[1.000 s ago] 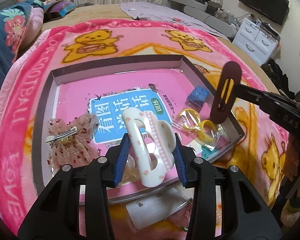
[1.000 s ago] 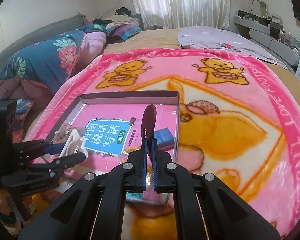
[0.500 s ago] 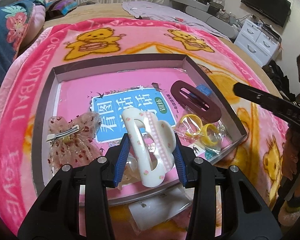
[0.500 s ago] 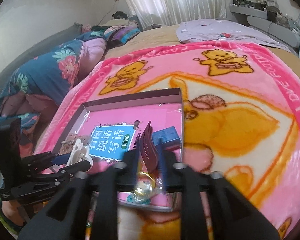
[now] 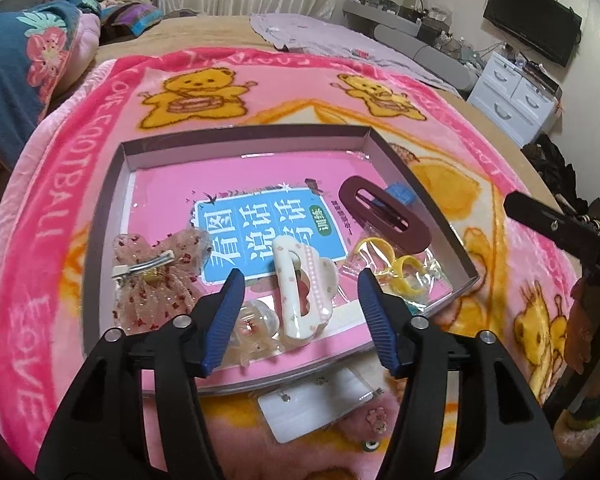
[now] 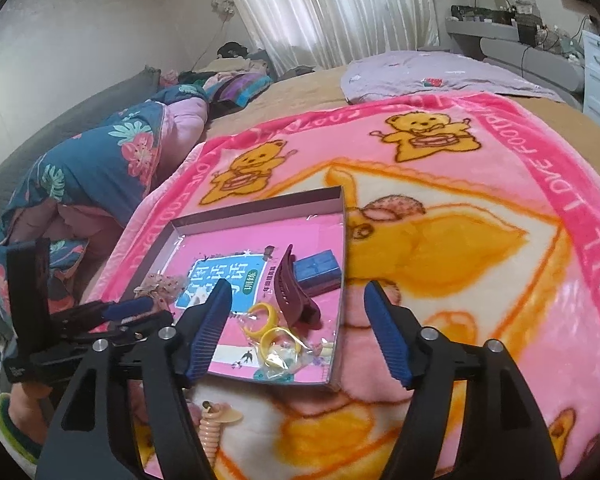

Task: Organize jewelry
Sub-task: 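Carry the claw clip and maroon clip into the grey tray and release both, then withdraw both tools from the tray back over the blanket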

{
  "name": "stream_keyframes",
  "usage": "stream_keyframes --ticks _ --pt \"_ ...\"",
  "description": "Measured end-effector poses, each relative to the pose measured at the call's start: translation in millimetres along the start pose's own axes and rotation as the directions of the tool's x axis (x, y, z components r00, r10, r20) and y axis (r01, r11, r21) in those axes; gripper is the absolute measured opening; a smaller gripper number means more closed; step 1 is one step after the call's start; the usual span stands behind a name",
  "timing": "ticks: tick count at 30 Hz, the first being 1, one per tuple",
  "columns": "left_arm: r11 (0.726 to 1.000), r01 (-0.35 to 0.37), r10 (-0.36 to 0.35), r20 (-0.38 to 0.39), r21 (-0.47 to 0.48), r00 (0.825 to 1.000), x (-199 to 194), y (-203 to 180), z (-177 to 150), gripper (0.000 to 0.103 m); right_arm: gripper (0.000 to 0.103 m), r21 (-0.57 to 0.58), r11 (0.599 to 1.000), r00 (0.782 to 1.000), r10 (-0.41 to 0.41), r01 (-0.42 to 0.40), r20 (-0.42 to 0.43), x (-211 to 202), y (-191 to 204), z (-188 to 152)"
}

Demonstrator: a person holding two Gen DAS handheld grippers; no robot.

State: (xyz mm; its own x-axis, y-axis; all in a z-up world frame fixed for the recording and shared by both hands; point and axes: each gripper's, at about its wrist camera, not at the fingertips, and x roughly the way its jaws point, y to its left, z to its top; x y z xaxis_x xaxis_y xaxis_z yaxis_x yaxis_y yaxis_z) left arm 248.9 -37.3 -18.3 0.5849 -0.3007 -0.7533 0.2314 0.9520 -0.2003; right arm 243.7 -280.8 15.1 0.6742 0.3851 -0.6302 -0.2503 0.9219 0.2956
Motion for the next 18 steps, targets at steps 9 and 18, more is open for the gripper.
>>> stream_keyframes --ticks 9,18 --pt "0.999 -0.009 0.011 0.057 -0.052 0.998 -28.3 9.4 8.5 0.083 0.087 -0.049 0.999 0.999 -0.021 0.023 0.039 -12.8 11.2 -2.0" --pt "0.994 -0.041 0.052 0.114 -0.1 0.992 -59.6 21.6 11.5 0.093 0.094 -0.073 0.996 0.995 -0.035 0.042 0.09 -29.5 19.5 -3.2"
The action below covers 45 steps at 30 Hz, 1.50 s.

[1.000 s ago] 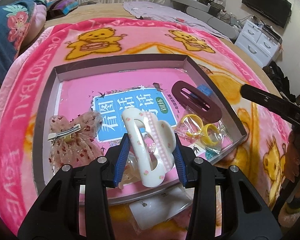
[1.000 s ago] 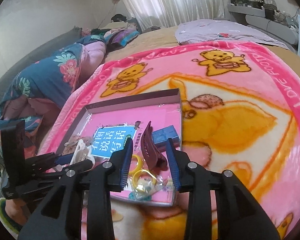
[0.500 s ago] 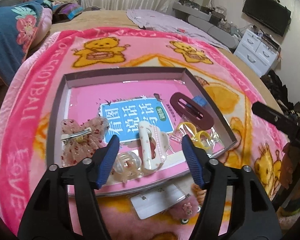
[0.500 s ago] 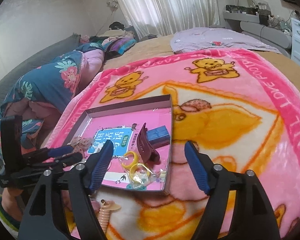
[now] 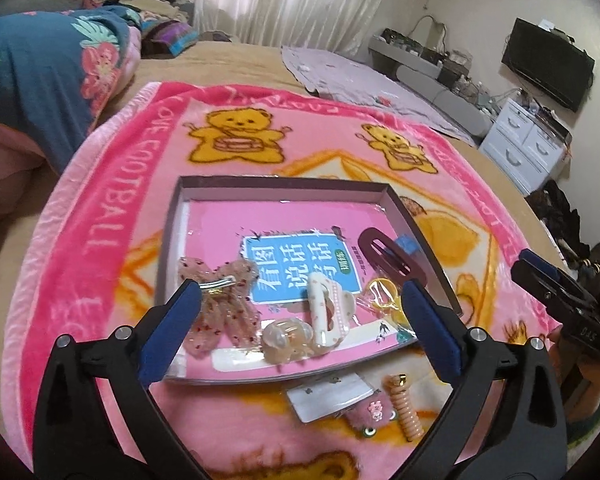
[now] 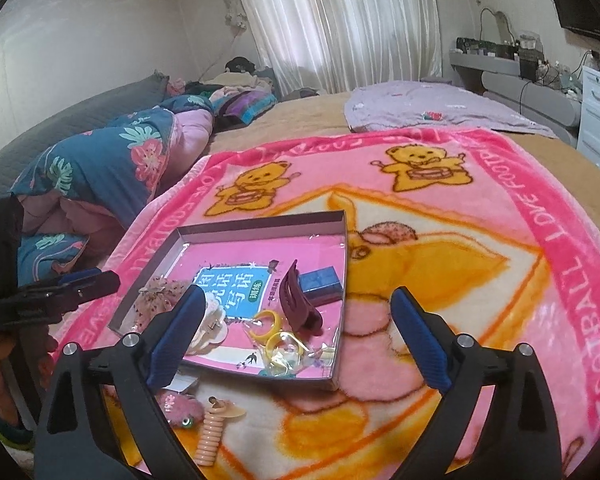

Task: Organize jewelry
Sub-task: 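Withdraw both tools from the tray back over the blanket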

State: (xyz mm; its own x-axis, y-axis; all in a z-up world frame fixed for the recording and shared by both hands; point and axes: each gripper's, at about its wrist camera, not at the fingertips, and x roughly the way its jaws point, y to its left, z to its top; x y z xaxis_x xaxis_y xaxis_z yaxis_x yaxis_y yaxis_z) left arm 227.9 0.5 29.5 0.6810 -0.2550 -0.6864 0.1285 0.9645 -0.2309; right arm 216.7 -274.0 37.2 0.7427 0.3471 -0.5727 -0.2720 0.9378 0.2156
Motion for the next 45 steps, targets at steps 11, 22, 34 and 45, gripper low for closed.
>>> stream_keyframes --ticks 11,22,34,45 --pt "0.999 -0.037 0.036 0.047 0.007 0.998 -36.4 10.0 -3.5 0.093 0.095 -0.025 1.0 0.998 0.0 0.001 0.063 -23.7 11.5 1.2" --pt "0.999 -0.042 0.043 0.102 -0.009 0.994 -69.5 13.5 -13.3 0.094 0.095 -0.039 0.999 0.996 0.026 -0.023 0.08 -43.8 24.5 -7.4" --pt "0.997 -0.056 0.06 0.111 -0.046 0.992 -97.0 25.1 -42.0 0.093 0.095 -0.074 0.996 0.996 0.049 -0.043 0.078 -66.6 47.2 -19.6" --pt "0.997 -0.074 0.077 0.127 -0.023 0.989 -116.9 17.0 -58.9 0.093 0.095 -0.111 0.991 0.994 0.078 -0.069 0.071 -86.4 67.5 -31.0"
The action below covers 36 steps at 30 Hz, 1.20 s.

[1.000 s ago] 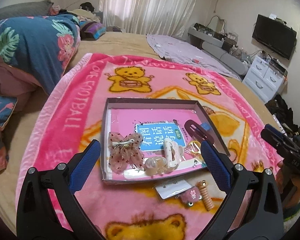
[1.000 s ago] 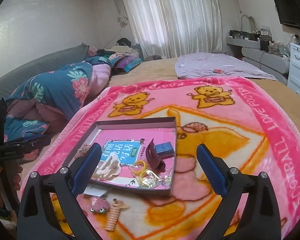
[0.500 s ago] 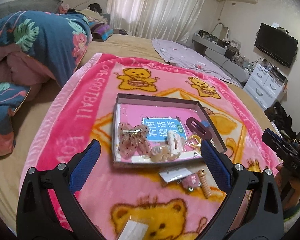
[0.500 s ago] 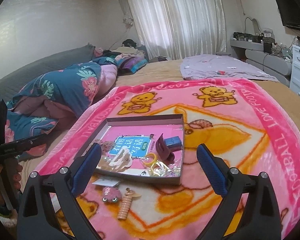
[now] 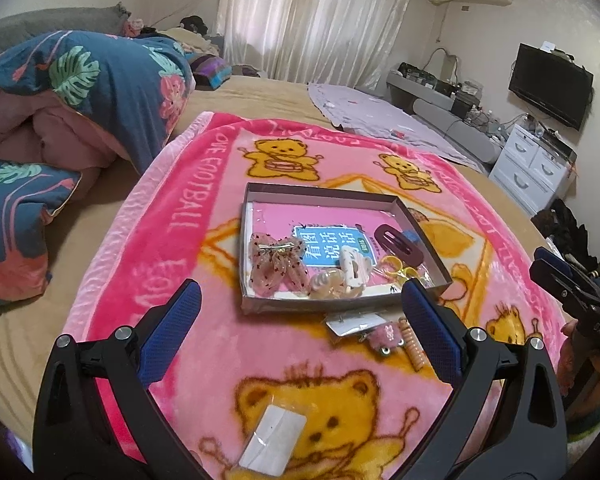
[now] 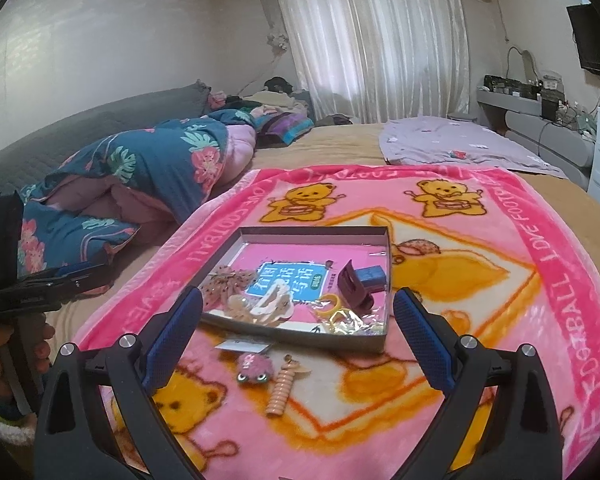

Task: Organize jewelry
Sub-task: 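Withdraw both tools from the tray back over the blanket, then grasp the clear bag with white card with the left tool while the right tool grasps the pink fluffy keychain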

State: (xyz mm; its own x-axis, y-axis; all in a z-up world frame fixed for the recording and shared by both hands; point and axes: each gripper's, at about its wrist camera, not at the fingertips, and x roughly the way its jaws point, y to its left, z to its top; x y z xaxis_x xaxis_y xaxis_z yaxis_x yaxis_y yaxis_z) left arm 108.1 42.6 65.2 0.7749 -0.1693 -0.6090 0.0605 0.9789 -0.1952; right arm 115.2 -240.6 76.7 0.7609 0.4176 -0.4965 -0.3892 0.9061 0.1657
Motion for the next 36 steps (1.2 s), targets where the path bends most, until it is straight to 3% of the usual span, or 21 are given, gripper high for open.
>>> stream_keyframes --ticks 9,25,36 --pt "0.998 -0.017 0.018 -0.024 0.053 1.0 -7.0 -10.3 -22.3 0.093 0.095 -0.024 1.0 1.0 0.01 -0.01 -0.02 -9.9 12.5 -11.6" --pt "0.997 -0.036 0.04 -0.063 0.067 0.997 -15.0 -3.6 -51.8 0.094 0.095 -0.057 0.998 0.997 0.016 -0.021 -0.074 -14.0 27.1 -33.5" --pt "0.996 -0.026 0.038 -0.138 0.091 0.99 -4.1 2.2 -80.5 0.093 0.095 -0.092 0.994 0.992 0.044 -0.055 -0.119 -4.3 43.2 -41.6"
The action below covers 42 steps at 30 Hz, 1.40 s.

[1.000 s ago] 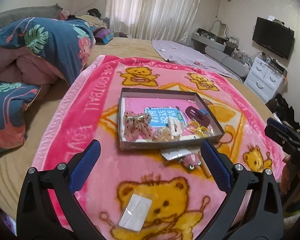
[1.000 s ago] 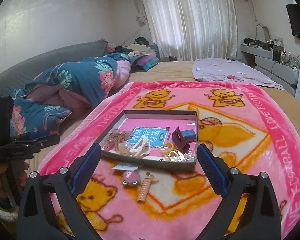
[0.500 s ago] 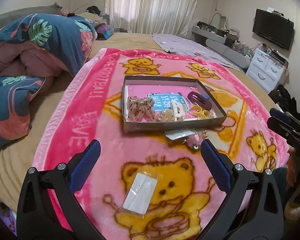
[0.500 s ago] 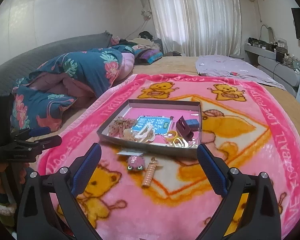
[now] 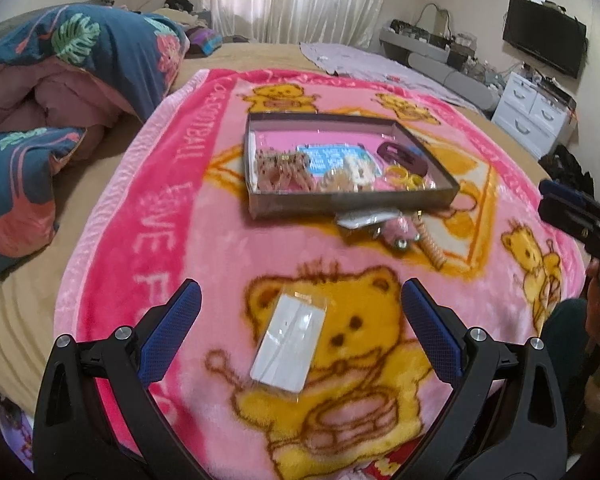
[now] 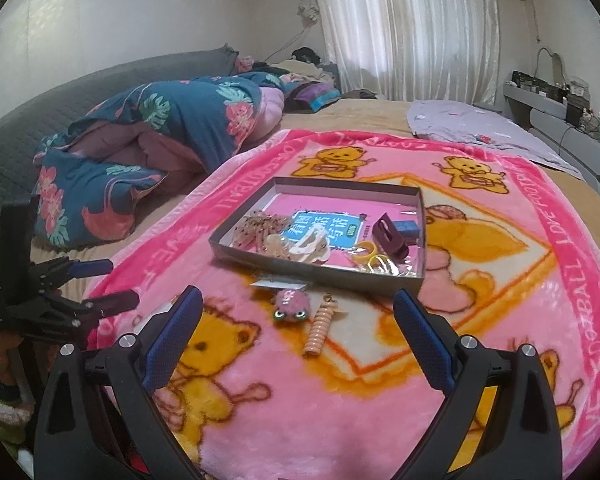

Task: Organize jewelry
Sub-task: 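Grasp the clear bag with white card with the left tool while the right tool grasps the pink fluffy keychain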

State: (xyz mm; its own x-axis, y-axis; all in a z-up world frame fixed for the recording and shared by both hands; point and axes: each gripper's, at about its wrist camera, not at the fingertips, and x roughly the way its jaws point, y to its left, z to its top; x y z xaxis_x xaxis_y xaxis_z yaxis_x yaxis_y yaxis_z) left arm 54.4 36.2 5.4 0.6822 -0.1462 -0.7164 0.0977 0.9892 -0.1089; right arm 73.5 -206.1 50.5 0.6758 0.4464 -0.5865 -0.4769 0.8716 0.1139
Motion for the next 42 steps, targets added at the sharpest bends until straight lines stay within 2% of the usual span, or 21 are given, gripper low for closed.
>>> stream_keyframes --ticks 12,14,18,23,30,34,36,39,42 --pt "1.0 0.008 -0.008 -0.079 0.005 0.997 19.8 5.9 -22.0 0.091 0.095 -0.017 0.999 0.996 0.036 -0.037 -0.078 26.4 12.0 -9.2" --pt "1.0 0.007 -0.006 -0.095 0.013 0.995 25.1 3.5 -25.4 0.088 0.095 -0.023 0.999 0.995 0.04 -0.042 -0.089 30.4 13.6 -11.9" --pt "1.0 0.016 -0.013 -0.13 0.025 0.991 35.7 0.7 -32.1 0.075 0.095 -0.021 0.998 0.991 0.056 -0.059 -0.118 40.8 13.7 -16.1" --pt "0.999 0.004 0.001 -0.154 0.032 0.988 45.8 0.3 -37.5 0.066 0.094 -0.005 0.997 0.984 0.077 -0.079 -0.16 57.5 11.1 -20.5" --pt "0.999 0.011 -0.003 -0.176 0.04 0.984 56.3 -1.5 -41.7 0.031 0.084 -0.054 0.996 0.975 0.061 -0.074 -0.214 85.7 18.6 -20.3" --pt "0.999 0.018 -0.01 -0.171 0.045 0.985 55.8 -2.5 -41.5 0.031 0.072 -0.074 0.995 0.968 0.042 -0.062 -0.248 107.3 20.6 -17.4" --pt "0.999 0.023 -0.017 -0.168 0.039 0.986 55.4 -1.5 -40.7 0.03 0.061 -0.068 0.996 0.962 0.032 -0.053 -0.272 121.6 19.1 -16.3" --pt "0.999 0.035 -0.03 -0.163 0.028 0.986 54.5 -0.3 -39.2 0.03 0.05 -0.057 0.997 0.951 0.026 -0.046 -0.308 141.5 16.0 -17.2" --pt "0.999 0.041 -0.037 -0.156 0.02 0.987 53.8 0.2 -37.6 0.03 0.048 -0.042 0.999 0.946 0.006 -0.021 -0.324 155.9 12.6 -17.7"
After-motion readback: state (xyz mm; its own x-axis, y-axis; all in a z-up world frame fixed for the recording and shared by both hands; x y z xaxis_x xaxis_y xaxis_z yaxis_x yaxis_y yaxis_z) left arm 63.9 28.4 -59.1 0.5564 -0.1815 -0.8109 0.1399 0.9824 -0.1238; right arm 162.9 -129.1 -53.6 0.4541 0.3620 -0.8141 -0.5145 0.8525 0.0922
